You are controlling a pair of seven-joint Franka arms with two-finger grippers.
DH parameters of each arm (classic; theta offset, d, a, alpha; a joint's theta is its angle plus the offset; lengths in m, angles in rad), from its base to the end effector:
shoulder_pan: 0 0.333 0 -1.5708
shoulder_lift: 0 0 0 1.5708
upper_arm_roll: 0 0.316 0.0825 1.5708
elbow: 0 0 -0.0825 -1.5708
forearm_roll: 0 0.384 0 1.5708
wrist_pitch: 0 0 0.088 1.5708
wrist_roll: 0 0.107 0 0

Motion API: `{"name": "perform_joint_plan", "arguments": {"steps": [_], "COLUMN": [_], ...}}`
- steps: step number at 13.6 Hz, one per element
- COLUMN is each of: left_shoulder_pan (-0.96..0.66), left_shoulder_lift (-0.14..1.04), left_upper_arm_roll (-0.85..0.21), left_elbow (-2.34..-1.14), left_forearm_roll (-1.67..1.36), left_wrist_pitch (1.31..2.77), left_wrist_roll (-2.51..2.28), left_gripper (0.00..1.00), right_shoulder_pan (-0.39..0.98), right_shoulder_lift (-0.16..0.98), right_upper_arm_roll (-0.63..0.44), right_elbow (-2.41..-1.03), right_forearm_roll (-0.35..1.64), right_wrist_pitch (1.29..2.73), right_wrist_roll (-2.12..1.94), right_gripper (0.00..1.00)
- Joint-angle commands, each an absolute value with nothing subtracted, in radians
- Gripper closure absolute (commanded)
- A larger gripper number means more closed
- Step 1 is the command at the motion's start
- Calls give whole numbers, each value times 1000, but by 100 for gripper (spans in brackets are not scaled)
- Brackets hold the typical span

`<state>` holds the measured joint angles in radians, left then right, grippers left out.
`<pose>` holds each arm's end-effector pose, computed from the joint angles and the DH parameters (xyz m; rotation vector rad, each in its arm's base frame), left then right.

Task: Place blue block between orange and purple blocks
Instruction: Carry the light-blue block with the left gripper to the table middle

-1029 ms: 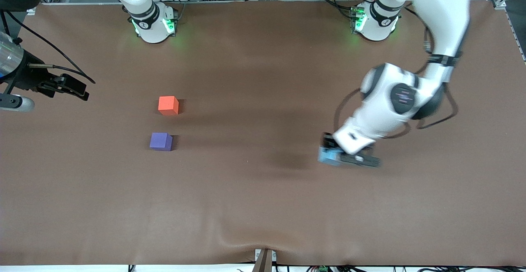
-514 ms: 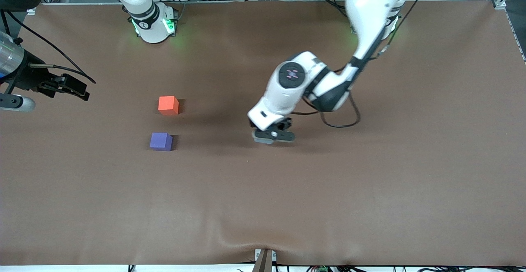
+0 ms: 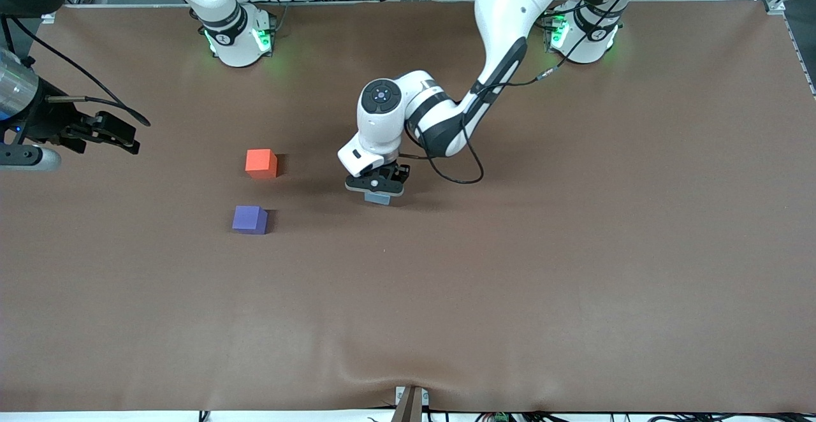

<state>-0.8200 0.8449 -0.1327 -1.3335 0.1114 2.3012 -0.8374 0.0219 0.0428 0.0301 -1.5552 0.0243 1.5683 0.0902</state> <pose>0.4584 -0.5992 0.2378 3.0256 -0.2024 0.1139 0.5659 0.0317 0.6077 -3.1172 0.0600 0.0490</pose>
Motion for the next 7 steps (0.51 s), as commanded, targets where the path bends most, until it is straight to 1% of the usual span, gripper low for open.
{"name": "perform_joint_plan", "arguments": {"steps": [1,4,6,7], "left_shoulder_pan": [-842,-835,-792,-757], "left_shoulder_lift": [891,832,752,674], "left_upper_arm_roll": [-121,-121,-124,-121], "left_elbow": [-1293,-1296,-1296,-1301], "left_forearm_roll": [123,123,121,120], "left_wrist_pitch": [2318,2296,2229,2194], "left_wrist_roll": [-854,-871,-871,-867], "left_gripper": [1,0,0,0], "right_shoulder_pan": [20,44,52,72], "right_shoulder_lift": [64,91,94,95], "right_upper_arm_roll": [32,32,34,34], "right_elbow": [-1534,-1536,-1537,-1536], "right_forearm_roll": [31,49,55,58], "right_wrist_pitch": [1569,1563,1557,1551], "right_wrist_roll": [75,101,155,156], "right_gripper": [0,0,0,0]}}
